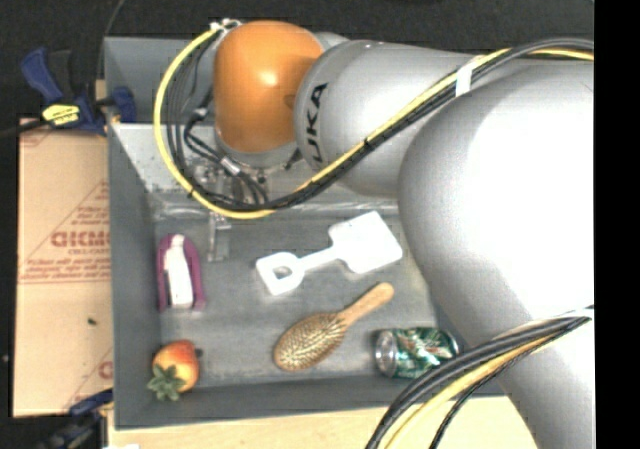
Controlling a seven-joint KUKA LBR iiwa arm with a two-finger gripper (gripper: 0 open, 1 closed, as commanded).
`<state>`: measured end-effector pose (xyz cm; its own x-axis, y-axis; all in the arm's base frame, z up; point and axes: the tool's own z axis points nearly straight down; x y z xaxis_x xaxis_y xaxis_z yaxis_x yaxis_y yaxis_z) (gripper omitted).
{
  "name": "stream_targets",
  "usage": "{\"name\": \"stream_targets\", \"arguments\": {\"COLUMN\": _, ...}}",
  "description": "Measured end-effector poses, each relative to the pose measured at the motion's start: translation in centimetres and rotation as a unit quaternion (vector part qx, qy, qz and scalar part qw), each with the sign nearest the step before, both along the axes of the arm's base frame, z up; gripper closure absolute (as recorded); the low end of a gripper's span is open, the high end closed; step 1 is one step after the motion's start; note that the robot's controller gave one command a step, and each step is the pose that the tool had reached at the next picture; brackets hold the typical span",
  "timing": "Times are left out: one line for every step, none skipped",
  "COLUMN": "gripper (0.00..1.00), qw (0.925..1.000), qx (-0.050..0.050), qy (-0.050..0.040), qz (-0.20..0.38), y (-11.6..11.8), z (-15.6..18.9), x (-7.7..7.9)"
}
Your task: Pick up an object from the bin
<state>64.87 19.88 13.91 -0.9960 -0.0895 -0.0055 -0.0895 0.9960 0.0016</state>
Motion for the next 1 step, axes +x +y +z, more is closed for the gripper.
{"name": "stream_targets", "arguments": {"gripper": 0.00, "qw": 1.0000, "qx": 0.000, "qy": 0.0010, "qz": -0.002, "y": -2.43, "z": -0.02, "x": -1.48}}
